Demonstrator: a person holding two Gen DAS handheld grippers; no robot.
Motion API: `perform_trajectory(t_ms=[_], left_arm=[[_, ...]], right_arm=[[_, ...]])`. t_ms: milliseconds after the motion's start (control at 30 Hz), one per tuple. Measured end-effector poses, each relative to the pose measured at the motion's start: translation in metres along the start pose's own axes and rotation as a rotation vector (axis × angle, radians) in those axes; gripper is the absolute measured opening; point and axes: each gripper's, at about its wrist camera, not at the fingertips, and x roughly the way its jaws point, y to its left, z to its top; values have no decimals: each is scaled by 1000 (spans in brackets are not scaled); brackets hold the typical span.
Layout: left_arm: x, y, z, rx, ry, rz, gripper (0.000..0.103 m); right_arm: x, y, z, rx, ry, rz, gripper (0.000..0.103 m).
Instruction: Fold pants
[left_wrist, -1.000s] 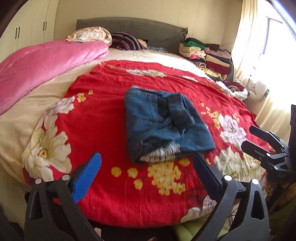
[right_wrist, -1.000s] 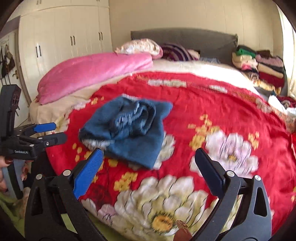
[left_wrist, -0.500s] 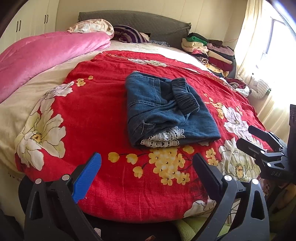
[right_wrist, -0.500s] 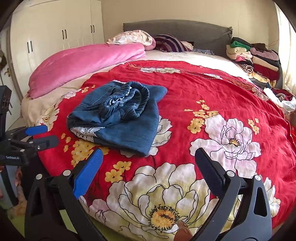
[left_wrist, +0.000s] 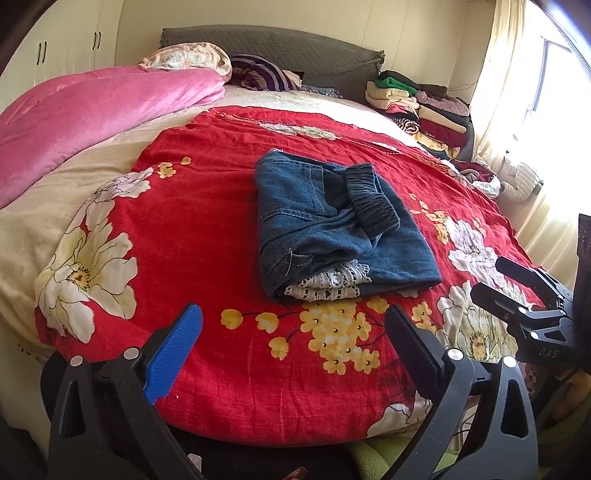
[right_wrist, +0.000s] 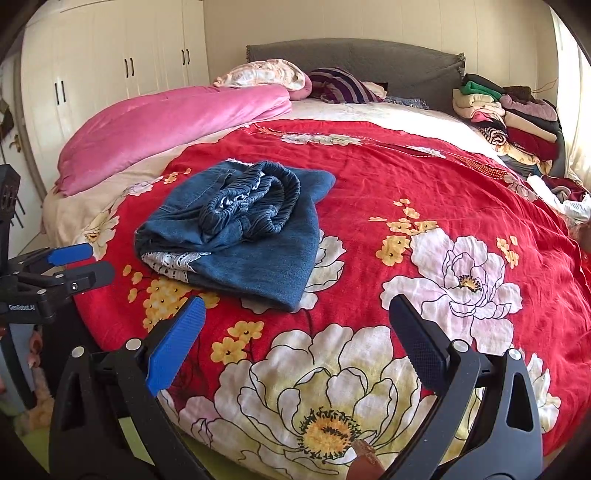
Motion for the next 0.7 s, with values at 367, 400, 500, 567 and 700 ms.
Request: perform_trajectory(t_ms=[367,400,500,567,700], left_arm=[[-2,1,1,-4,-7,9,99],[-3,1,1,-4,-7,11,99],[-3,1,1,-5,-8,15,99],[-3,1,1,-4,-8,20,99],[-4,2,1,-6,-10,23,99]], right_arm=[[0,1,-1,1,2,2,94],[0,0,-1,1,3,4,94],[0,1,-1,1,2,2,94],[0,1,-1,1,2,3,94],[-1,1,-1,0,2,3,94]])
